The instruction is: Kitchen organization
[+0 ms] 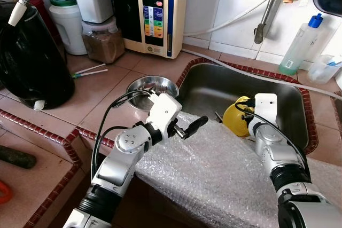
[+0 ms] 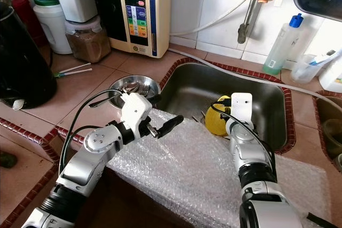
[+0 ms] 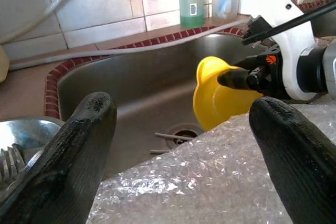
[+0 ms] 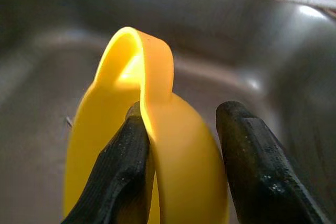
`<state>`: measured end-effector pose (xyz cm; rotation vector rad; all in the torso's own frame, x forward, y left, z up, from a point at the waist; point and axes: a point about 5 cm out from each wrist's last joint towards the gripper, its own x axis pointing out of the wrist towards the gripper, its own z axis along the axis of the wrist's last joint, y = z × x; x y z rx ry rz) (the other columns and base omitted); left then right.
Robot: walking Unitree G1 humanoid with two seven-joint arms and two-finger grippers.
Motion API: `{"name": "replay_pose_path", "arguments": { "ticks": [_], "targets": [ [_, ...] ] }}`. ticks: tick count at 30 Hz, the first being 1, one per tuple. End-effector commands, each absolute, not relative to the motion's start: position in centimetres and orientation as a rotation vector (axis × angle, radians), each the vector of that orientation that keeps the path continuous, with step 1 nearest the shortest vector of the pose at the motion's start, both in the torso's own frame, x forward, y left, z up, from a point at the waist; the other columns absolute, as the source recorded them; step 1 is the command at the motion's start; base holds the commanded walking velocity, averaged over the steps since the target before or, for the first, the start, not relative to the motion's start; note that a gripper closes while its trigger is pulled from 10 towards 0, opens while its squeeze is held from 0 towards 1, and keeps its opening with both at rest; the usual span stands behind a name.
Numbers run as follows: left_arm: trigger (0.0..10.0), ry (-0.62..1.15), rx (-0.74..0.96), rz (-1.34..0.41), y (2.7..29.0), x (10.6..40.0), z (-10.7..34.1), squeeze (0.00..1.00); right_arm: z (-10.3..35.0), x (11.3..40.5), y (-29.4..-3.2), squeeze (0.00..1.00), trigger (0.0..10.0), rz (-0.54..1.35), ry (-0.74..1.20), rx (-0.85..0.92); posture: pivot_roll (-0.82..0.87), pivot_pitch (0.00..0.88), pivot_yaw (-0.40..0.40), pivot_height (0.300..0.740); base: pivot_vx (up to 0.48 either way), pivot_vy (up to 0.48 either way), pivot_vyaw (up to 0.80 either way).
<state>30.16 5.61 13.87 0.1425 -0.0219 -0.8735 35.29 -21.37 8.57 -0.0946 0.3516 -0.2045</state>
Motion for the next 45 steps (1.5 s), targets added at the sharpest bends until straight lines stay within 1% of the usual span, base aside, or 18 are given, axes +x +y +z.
{"name": "replay_pose_path", "arguments": {
  "ticks": [1,13,15,17,20,24,26,28,33,36,37,38,39,40,41,42,43,45],
  "targets": [
    [10.0,-0.029,0.164,-0.87,5.7,30.2,13.9,1.0,8.9,35.6,-21.1,1.0,10.0,-0.197,0.333,-0.059,-0.01,0.0,-0.003,0.74,0.0,0.0,0.0],
    [10.0,-0.032,0.168,-0.877,5.4,30.1,13.9,1.0,9.3,36.0,-20.0,1.0,10.0,-0.104,0.314,0.025,-0.01,0.0,-0.001,0.74,0.0,0.0,0.0],
    [10.0,-0.031,0.169,-0.876,5.4,30.1,13.9,1.0,9.5,36.1,-19.4,1.0,10.0,-0.072,0.309,0.081,-0.01,0.0,-0.002,0.74,0.0,0.0,0.0],
    [10.0,-0.032,0.171,-0.874,5.4,30.1,13.9,1.0,10.5,36.4,-18.5,1.0,10.0,0.032,0.234,-0.222,-0.01,0.0,-0.002,0.74,0.0,0.0,0.0],
    [10.0,-0.036,0.175,-0.873,5.4,30.1,13.9,1.0,11.0,36.5,-18.2,1.0,10.0,0.077,0.165,-0.459,-0.01,0.0,-0.002,0.74,0.0,0.0,0.0],
    [10.0,-0.039,0.179,-0.869,5.3,30.1,13.9,1.0,10.9,36.5,-18.1,1.0,10.0,0.058,0.186,-0.262,-0.01,0.0,-0.002,0.74,0.0,0.0,0.0],
    [10.0,-0.048,0.178,-0.848,5.4,30.3,14.1,1.0,11.1,36.5,-18.1,1.0,10.0,0.051,0.17,-0.233,0.0,0.0,-0.003,0.74,0.0,0.0,0.0],
    [10.0,-0.095,0.17,-0.751,6.1,31.0,14.8,1.0,12.3,36.6,-17.8,1.0,10.0,0.057,0.073,-0.127,-0.01,0.0,-0.003,0.74,0.0,0.0,0.0],
    [10.0,-0.175,0.093,-0.536,8.1,32.5,16.5,1.0,14.6,36.4,-16.3,1.0,10.0,0.134,-0.101,-0.057,-0.01,0.0,-0.004,0.74,0.0,0.0,0.0],
    [10.0,-0.192,0.07,-0.457,8.9,32.9,16.9,1.0,15.1,36.4,-15.8,1.0,10.0,0.155,-0.129,-0.042,-0.01,0.0,-0.005,0.74,0.0,0.0,0.0],
    [10.0,-0.207,0.066,-0.354,9.9,33.3,17.1,1.0,15.2,36.2,-14.9,1.0,10.0,0.221,-0.132,-0.033,-0.01,0.0,-0.005,0.74,0.0,0.0,0.0],
    [10.0,-0.207,0.066,-0.354,9.9,33.3,17.1,1.0,15.2,36.2,-14.9,1.0,10.0,0.221,-0.132,-0.033,-0.01,0.0,-0.005,0.74,0.0,0.0,0.0],
    [10.0,-0.208,0.034,-0.263,11.0,33.5,17.2,1.0,15.2,35.9,-13.8,1.0,10.0,0.289,-0.13,-0.068,0.0,0.0,-0.007,0.74,0.0,0.0,0.0],
    [10.0,-0.197,0.0,-0.195,11.8,33.6,17.0,1.0,15.2,35.4,-12.9,0.88,10.0,0.352,-0.142,-0.108,0.0,0.0,-0.008,0.74,0.0,0.0,0.0],
    [10.0,-0.192,-0.008,-0.164,12.2,33.6,16.9,1.0,15.2,35.2,-12.5,0.35,10.0,0.377,-0.145,-0.114,0.0,0.0,-0.008,0.74,0.0,0.0,0.0],
    [10.0,-0.19,-0.011,-0.146,12.4,33.6,16.9,1.0,15.2,35.1,-12.3,0.35,10.0,0.39,-0.147,-0.115,0.0,0.0,-0.008,0.74,0.0,0.0,0.0],
    [10.0,-0.183,-0.023,-0.097,13.0,33.6,16.7,1.0,15.2,34.7,-11.8,0.0,10.0,0.432,-0.151,-0.117,0.0,0.0,-0.009,0.74,0.0,0.0,0.0],
    [10.0,-0.159,-0.006,-0.012,14.2,33.7,16.2,1.0,15.1,34.0,-10.7,0.0,10.0,0.536,-0.138,-0.121,0.0,0.0,-0.009,0.74,0.0,0.0,0.0]
  ]
}}
